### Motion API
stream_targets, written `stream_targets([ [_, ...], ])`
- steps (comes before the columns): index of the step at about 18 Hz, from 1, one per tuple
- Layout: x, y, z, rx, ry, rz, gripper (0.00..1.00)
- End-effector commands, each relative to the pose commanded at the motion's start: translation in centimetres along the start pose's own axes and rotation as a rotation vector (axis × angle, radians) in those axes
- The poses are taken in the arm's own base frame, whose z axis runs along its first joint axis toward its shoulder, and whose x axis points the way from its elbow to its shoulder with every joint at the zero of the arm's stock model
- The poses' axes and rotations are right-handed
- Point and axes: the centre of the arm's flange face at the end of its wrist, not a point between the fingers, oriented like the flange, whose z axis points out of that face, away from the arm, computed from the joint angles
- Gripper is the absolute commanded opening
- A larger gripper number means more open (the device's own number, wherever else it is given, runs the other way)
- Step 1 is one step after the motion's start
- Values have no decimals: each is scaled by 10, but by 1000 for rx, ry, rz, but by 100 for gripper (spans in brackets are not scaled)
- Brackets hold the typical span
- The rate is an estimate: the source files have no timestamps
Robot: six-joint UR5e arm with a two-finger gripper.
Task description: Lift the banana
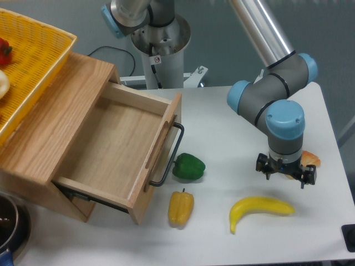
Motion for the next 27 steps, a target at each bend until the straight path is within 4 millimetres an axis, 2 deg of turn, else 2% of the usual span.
stream_targets([
  [3,-2,-15,-8,20,-24,179,100],
  [6,3,-43,-23,58,-51,295,100],
  [7,6,-55,-21,85,-48,344,100],
  [10,7,-88,6,135,-32,471,100],
  [12,5,-98,19,160,-23,550,100],
  [17,12,-102,37,206,4,698,100],
  [21,10,-101,20,213,-14,717,100],
  [27,-1,-93,-25,219,-68,694,100],
])
